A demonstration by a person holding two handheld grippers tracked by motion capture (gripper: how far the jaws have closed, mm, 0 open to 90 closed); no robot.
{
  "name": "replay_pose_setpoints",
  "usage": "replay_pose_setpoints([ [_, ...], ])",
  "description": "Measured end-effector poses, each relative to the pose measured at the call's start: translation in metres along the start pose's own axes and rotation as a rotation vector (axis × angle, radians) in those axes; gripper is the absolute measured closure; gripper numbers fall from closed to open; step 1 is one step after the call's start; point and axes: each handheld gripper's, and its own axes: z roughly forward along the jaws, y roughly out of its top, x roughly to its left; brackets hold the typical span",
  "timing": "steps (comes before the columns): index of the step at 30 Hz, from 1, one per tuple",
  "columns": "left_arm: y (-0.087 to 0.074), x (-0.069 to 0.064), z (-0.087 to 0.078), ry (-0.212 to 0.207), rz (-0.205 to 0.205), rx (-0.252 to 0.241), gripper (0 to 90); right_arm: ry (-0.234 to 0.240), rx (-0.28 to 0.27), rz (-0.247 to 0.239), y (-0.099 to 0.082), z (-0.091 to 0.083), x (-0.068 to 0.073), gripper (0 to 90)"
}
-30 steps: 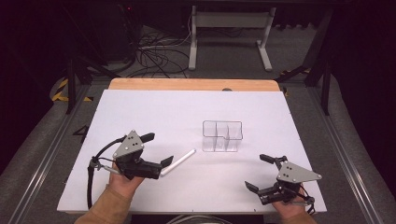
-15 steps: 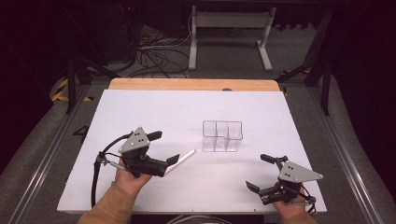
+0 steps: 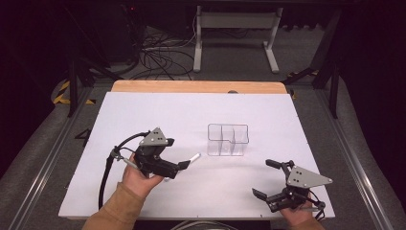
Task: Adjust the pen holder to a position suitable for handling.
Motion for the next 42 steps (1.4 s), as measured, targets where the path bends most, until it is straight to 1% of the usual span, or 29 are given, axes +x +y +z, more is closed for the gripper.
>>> replay_pose_setpoints([
  [5, 0.007, 0.000, 0.011, 0.015, 0.006, 0.075, 9.6, -0.004, -0.003, 0.002, 0.000, -0.001, 0.000, 0.0],
  [7, 0.008, 0.001, 0.015, -0.001, 0.006, 0.095, 9.6, 0.000, -0.006, 0.003, 0.000, -0.001, -0.001, 0.0],
  [9, 0.009, 0.003, 0.019, -0.016, -0.011, 0.113, 9.5, 0.000, -0.006, 0.003, 0.000, -0.001, -0.001, 0.0],
  [11, 0.010, 0.004, 0.023, -0.017, -0.016, 0.137, 9.7, -0.003, -0.005, 0.000, -0.001, -0.001, -0.001, 0.0],
  [14, 0.011, 0.006, 0.029, 0.008, -0.010, 0.173, 10.1, -0.005, 0.001, -0.001, -0.001, -0.001, 0.000, 0.0],
  [18, 0.012, 0.008, 0.037, 0.015, -0.014, 0.209, 10.9, -0.003, 0.003, -0.001, -0.001, 0.000, -0.001, 0.0],
  [19, 0.012, 0.008, 0.039, 0.020, -0.016, 0.216, 11.7, -0.002, 0.003, 0.000, -0.001, 0.000, -0.001, 0.0],
  [20, 0.012, 0.008, 0.041, 0.033, -0.014, 0.226, 12.0, 0.002, 0.003, 0.002, -0.001, 0.000, -0.001, 0.0],
  [25, 0.012, 0.008, 0.049, 0.071, 0.004, 0.261, 12.2, 0.018, -0.001, 0.007, -0.001, 0.000, -0.001, 0.0],
  [26, 0.012, 0.008, 0.050, 0.082, 0.014, 0.271, 12.3, 0.019, -0.001, 0.006, -0.001, 0.000, -0.001, 0.0],
  [27, 0.012, 0.008, 0.052, 0.095, 0.016, 0.276, 12.5, 0.019, 0.000, 0.005, -0.001, 0.000, -0.001, 0.0],
  [28, 0.012, 0.008, 0.053, 0.097, 0.019, 0.278, 12.6, 0.018, 0.000, 0.004, -0.001, 0.000, -0.001, 0.0],
  [31, 0.011, 0.009, 0.056, 0.091, 0.011, 0.291, 13.8, 0.018, 0.002, 0.007, -0.001, 0.000, -0.001, 0.0],
  [35, 0.011, 0.010, 0.060, 0.096, 0.007, 0.308, 14.3, 0.020, 0.002, 0.010, -0.001, 0.000, -0.001, 0.0],
  [38, 0.010, 0.012, 0.061, 0.068, -0.011, 0.308, 15.0, 0.021, 0.002, 0.010, -0.001, 0.000, -0.001, 0.0],
  [39, 0.010, 0.012, 0.061, 0.062, -0.018, 0.304, 15.2, 0.021, 0.000, 0.010, -0.002, 0.000, -0.001, 0.0],
  [42, 0.010, 0.012, 0.062, 0.058, -0.020, 0.306, 16.0, 0.023, 0.001, 0.010, -0.002, 0.000, -0.001, 0.0],
])
